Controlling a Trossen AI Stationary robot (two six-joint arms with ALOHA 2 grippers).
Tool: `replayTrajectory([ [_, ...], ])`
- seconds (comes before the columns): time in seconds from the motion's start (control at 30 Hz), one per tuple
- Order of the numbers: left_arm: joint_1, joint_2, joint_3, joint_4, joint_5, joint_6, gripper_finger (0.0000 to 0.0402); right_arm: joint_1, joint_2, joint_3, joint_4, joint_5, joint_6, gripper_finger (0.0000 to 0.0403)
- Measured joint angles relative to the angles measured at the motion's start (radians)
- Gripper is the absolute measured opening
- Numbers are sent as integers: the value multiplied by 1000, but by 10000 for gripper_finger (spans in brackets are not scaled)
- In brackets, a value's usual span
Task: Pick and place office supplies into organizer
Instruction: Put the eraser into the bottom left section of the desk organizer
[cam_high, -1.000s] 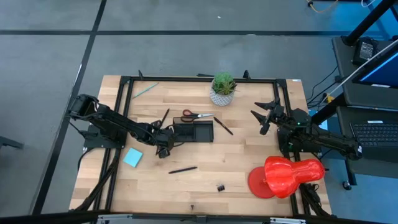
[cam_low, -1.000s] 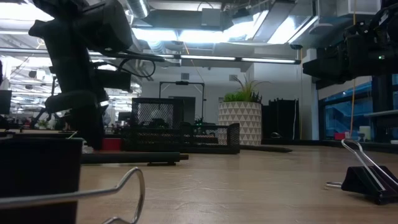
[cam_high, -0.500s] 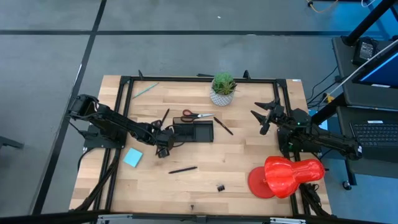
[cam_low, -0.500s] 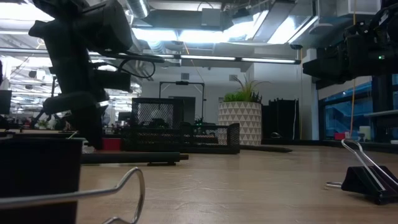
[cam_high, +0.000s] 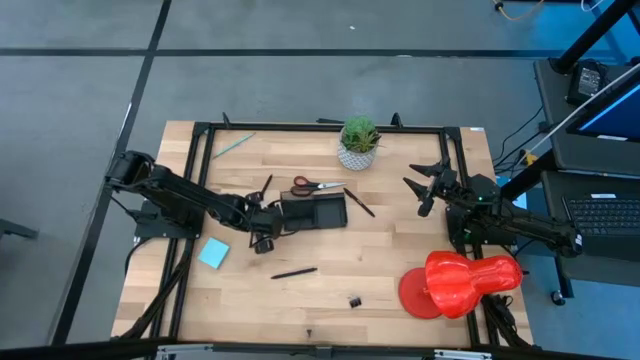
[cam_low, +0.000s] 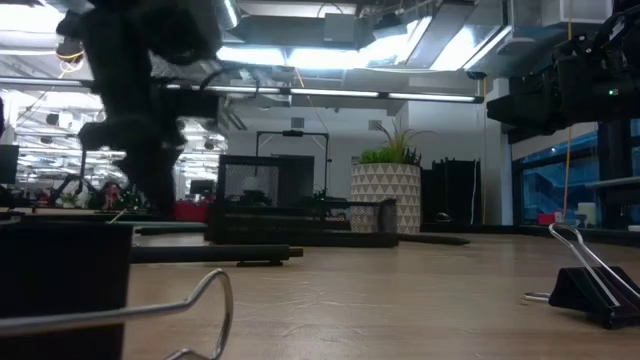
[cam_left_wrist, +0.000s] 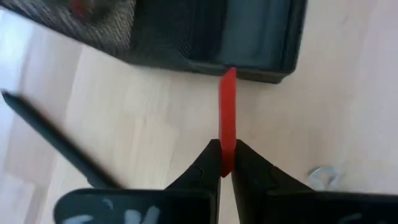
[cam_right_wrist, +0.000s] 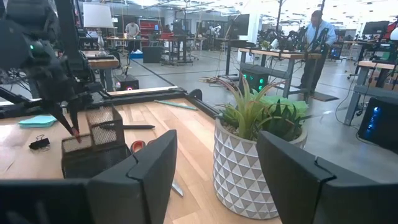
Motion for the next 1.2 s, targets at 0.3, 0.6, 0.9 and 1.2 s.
replayTrajectory([
  [0.3, 0, -7, 114, -38, 6, 85, 16, 0, 0, 0, 0, 0, 0, 224],
  [0.6, 0, -7, 134, 125, 8, 181, 17, 0, 0, 0, 0, 0, -3, 224],
  [0.9, 27, 1, 134, 176, -38, 231, 17, 0, 0, 0, 0, 0, -3, 224],
  [1.2, 73, 86, 134, 175, 9, 228, 17, 0, 0, 0, 0, 0, -3, 224],
])
